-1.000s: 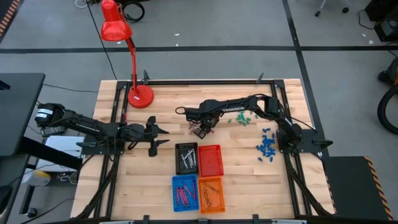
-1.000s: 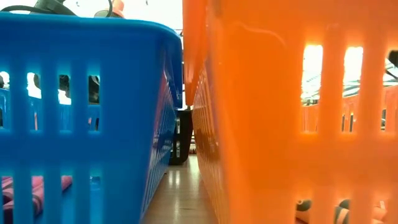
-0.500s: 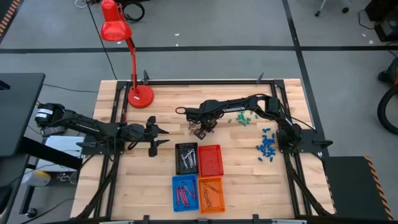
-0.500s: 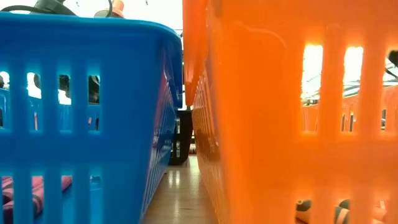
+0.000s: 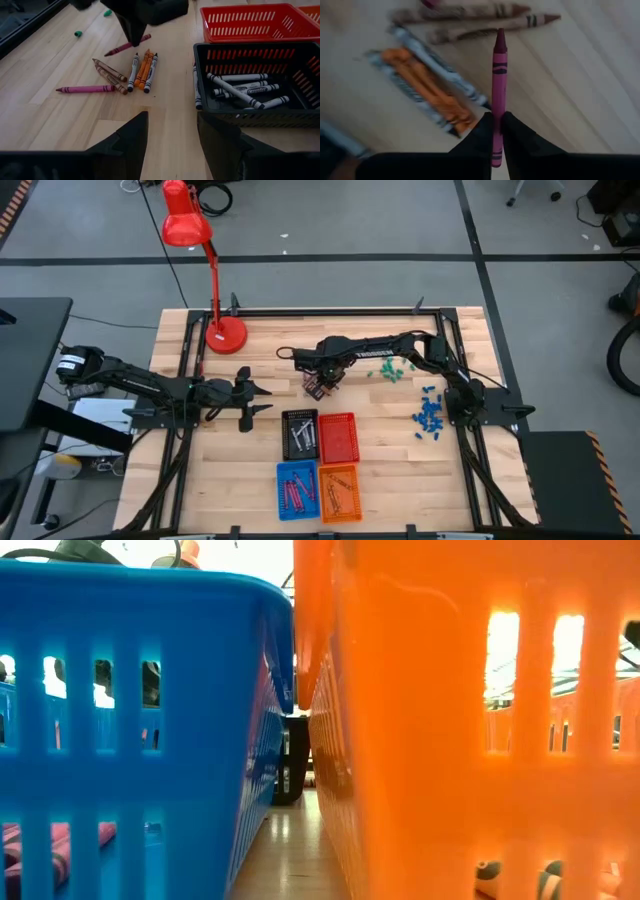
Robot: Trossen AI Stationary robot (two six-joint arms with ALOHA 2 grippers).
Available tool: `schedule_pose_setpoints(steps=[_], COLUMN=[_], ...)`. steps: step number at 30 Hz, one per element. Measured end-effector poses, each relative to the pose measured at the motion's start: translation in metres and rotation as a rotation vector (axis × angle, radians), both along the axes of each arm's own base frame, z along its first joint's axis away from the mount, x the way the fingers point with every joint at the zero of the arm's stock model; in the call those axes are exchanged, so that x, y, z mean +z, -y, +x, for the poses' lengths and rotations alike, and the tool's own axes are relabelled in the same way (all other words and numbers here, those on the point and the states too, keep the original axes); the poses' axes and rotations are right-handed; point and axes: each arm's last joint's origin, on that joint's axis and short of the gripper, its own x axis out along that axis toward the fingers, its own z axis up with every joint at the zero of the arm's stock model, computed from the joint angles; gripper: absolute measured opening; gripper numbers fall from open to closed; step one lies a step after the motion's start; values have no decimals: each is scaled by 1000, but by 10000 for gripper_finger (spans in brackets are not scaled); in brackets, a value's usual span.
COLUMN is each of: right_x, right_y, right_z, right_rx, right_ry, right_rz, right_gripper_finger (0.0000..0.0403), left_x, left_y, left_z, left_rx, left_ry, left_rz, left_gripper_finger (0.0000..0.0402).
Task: Sort crayons
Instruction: Put the red crayon into the blue basket
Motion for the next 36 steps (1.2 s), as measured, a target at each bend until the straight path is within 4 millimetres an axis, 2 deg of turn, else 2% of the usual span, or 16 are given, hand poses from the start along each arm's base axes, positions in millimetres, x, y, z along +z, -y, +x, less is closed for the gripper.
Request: schedule_pose_setpoints(steps=[7, 10, 14, 27, 36], right_x=[37, 56, 71, 77, 89], right_y=[-20, -36, -61, -169, -240], right_z=[13, 20, 26, 28, 29], right_rx=[35, 51, 59, 0, 23], right_ry=[75, 140, 200, 328, 568], right_rz=[-3, 9, 28, 193, 245], right_gripper_finger=[34, 34, 35, 35, 35], left_x=[0, 0, 0, 0, 0], left_y=[0, 0, 0, 0, 0], left_z=[0, 0, 0, 0, 0], left_rx=[0, 0, -1, 5, 6], left_ry=[0, 0, 1, 0, -1], left_rz=[0, 0, 1, -11, -13], left_gripper_finger=[183, 183, 183, 183, 183])
